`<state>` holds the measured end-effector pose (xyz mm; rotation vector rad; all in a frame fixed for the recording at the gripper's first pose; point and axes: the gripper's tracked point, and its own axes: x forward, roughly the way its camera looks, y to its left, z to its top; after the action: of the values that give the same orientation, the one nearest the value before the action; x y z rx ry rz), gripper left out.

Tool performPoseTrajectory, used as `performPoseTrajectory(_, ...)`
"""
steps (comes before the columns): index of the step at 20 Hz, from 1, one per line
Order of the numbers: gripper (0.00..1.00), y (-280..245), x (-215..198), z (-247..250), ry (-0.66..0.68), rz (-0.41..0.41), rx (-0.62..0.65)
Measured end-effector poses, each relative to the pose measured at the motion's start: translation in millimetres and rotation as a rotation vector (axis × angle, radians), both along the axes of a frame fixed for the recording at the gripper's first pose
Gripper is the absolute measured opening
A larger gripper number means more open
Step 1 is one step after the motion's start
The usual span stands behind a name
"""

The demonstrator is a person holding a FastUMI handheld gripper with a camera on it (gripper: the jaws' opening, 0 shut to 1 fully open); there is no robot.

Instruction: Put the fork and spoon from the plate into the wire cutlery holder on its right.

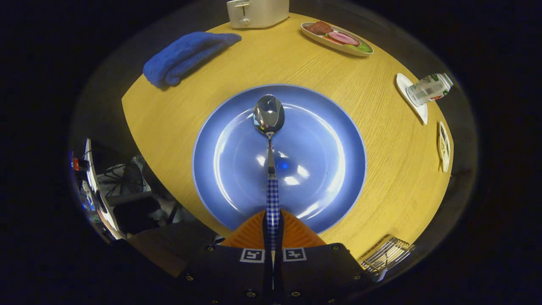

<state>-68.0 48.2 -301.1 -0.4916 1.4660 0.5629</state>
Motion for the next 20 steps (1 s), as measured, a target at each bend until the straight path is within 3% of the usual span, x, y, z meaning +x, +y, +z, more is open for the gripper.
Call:
performPoseTrajectory(3, 0.01, -24, -7, 15, 0.012, 0.044, -0.049)
performPoseTrajectory(10, 0.01, -62, -28, 44, 0.028, 0.034, -0.091)
performPoseTrajectory(20, 0.01, -172, -57, 93, 0.022, -0.173, -0.193)
